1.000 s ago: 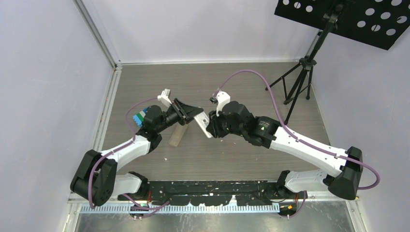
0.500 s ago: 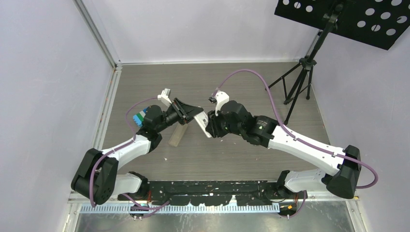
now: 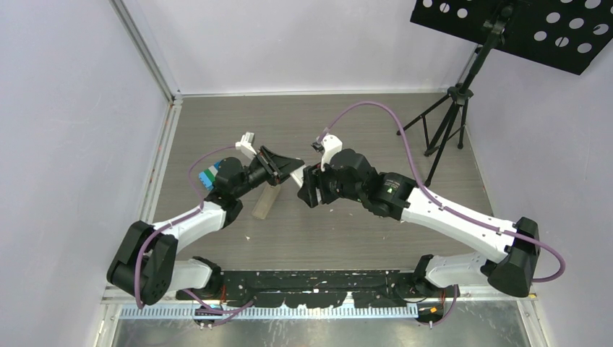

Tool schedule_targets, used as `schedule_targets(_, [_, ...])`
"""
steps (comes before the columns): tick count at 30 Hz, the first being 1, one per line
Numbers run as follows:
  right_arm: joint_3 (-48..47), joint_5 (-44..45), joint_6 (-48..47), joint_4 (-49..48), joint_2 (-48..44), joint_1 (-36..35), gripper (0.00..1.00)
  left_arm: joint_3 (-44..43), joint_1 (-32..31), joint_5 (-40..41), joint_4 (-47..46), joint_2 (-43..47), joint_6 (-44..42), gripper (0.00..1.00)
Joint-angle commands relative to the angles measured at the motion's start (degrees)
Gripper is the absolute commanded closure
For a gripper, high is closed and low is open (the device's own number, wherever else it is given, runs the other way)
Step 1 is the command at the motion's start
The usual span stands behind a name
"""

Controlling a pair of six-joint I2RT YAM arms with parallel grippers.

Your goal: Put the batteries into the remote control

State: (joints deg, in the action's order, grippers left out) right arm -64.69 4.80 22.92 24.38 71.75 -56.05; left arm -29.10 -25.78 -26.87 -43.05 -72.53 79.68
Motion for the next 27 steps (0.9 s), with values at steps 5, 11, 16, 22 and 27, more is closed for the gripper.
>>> schedule_targets(5, [-0.4,5.0,1.3,1.6,-3.7,1.2,0.29,-0.2,-0.3,-1.8,-3.3,1.8,2.5,1.00])
schedule_targets(11, [-1.0,4.8,2.4,3.2,-2.8,1.3,0.34,-0.9,-0.3,-1.4,2.4,1.4,3.5,1.00])
schedule_targets(16, [-0.3,7.0,5.7,4.6,-3.3,1.2,0.33,-0.2,-0.3,1.1,5.5,0.0,-2.1,1.00])
schedule_targets(22, [3.8,12.0,13.2,10.3,-4.8,1.3,0.30,2.5,-0.4,4.5,5.1,-2.8,-7.7,1.00])
schedule_targets(27, [10.0,9.2,20.8,14.4,-5.6,1.3,0.30,4.8,-3.0,9.8,5.0,-4.7,-11.1,1.00])
